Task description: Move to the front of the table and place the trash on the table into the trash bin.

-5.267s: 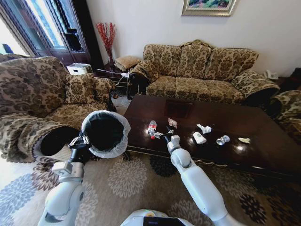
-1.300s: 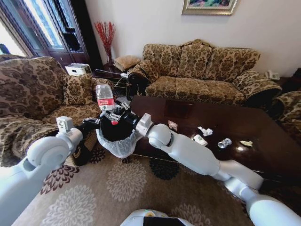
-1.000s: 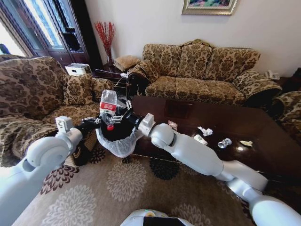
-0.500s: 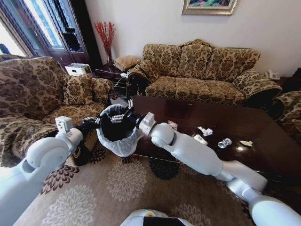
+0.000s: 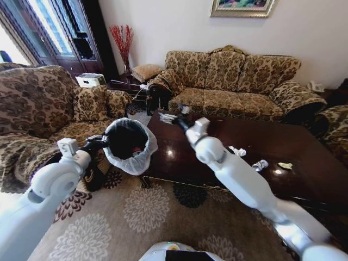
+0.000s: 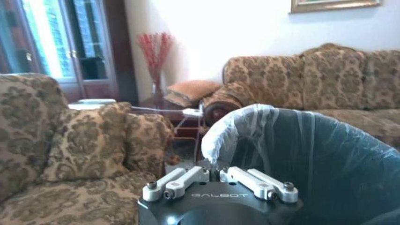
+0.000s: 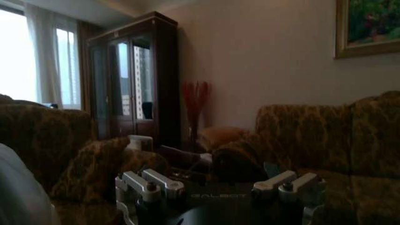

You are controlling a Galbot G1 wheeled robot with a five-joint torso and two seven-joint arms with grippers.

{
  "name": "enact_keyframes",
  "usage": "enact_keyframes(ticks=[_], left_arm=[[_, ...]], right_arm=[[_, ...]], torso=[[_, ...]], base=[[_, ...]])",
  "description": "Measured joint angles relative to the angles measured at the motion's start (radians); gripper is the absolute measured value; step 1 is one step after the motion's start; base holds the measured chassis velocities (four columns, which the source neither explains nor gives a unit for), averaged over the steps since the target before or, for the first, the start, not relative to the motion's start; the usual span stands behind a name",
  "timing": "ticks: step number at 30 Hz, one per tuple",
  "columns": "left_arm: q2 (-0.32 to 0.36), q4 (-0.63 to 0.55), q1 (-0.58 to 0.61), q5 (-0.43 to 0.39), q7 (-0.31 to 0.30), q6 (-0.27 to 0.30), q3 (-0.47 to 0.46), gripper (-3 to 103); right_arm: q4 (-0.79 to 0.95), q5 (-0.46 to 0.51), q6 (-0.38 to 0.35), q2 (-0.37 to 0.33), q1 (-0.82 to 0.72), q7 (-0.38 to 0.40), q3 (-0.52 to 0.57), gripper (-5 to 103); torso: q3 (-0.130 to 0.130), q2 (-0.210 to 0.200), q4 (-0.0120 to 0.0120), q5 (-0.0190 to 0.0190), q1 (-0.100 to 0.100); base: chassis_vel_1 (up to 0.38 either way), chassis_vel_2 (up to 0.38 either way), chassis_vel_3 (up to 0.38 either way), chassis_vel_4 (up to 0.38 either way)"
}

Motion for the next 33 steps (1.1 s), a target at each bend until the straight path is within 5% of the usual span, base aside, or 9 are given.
enact_keyframes(ticks=[8,14,33], left_arm=[[-0.181,-0.044,0.063,0.088,0.008,-0.018,0.000,3],[-0.254,-0.094,0.104,0.118,0.033,-0.020,0.008,3],[-0.242,-0.129,0.134,0.140,0.084,-0.027,0.001,3]], right_arm=[[-0.024,-0.039,-0.073,0.009,-0.250,0.014,0.222,100],[-0.008,-0.082,-0.082,0.023,-0.365,-0.015,0.292,100],[-0.120,-0.146,-0.099,0.103,-0.340,-0.057,0.260,100]], torso=[[0.000,0.000,0.0005,-0.0005,0.000],[0.000,0.000,0.0002,-0.0003,0.000],[0.000,0.000,0.0002,-0.0006,0.001]], base=[[0.000,0.000,0.000,0.000],[0.000,0.000,0.000,0.000],[-0.076,0.075,0.079,-0.082]])
